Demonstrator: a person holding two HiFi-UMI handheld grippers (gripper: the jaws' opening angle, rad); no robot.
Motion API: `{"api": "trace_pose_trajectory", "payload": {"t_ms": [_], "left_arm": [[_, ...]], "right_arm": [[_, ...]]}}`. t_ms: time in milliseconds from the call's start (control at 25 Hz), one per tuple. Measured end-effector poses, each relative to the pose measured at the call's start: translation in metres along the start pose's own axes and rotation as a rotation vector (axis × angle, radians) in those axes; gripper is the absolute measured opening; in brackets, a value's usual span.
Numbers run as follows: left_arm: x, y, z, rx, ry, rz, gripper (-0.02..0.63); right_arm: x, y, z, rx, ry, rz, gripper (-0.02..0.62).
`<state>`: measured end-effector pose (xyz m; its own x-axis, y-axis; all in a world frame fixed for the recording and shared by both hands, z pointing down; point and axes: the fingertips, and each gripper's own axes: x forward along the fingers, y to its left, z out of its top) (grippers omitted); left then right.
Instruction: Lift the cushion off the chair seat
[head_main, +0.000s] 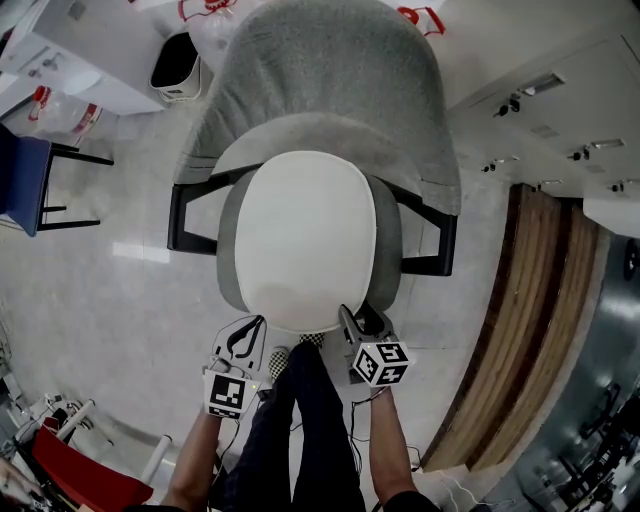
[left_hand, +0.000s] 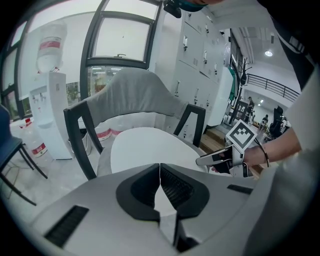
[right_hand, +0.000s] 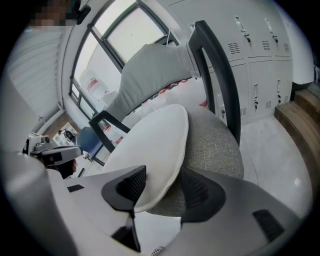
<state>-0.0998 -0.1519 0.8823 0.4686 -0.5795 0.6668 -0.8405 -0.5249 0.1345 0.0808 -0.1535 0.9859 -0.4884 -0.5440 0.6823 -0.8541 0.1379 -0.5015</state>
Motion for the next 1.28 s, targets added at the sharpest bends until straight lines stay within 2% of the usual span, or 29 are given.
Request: {"api": "trace_pose_trajectory", "payload": {"t_ms": [440,480,560,760,960,1120,1280], "left_arm": [[0.0,0.008,-0.004,-0.009,0.005,0.006,0.018],[-0.001,0.009,-0.005,-0.009,0.005,0.006,0.018],[-0.001,0.01,-0.006,-0.01,0.006,0.007,0.018],[-0.005,0.014,-0.008,-0.013,0.004,0.015,0.018],[-0.012,0.017,-0.006,-0.015,-0.004,0.022,0.018],[-0.017,0.019,0.004,-0.016,-0.064,0.031,0.018],[-0.028,0.019,0.013,-0.007,-0.042,0.031,0.018]], "right_arm": [[0.004,-0.002,-0.001,-0.055,0.011,-0.042,0.209],[0.004,-0.003,-0.001,-0.069,0.008,-0.056,0.201],[0.003,-0.005,0.001,-0.098,-0.001,-0.092,0.12],[0.003,-0.005,0.004,-0.134,-0.013,-0.137,0.066],[-0.001,0.001,0.008,-0.163,-0.02,-0.142,0.043],[-0.008,0.006,0.012,-0.153,-0.037,-0.138,0.04],[-0.018,0.017,0.024,-0.159,-0.072,-0.127,0.038]]}}
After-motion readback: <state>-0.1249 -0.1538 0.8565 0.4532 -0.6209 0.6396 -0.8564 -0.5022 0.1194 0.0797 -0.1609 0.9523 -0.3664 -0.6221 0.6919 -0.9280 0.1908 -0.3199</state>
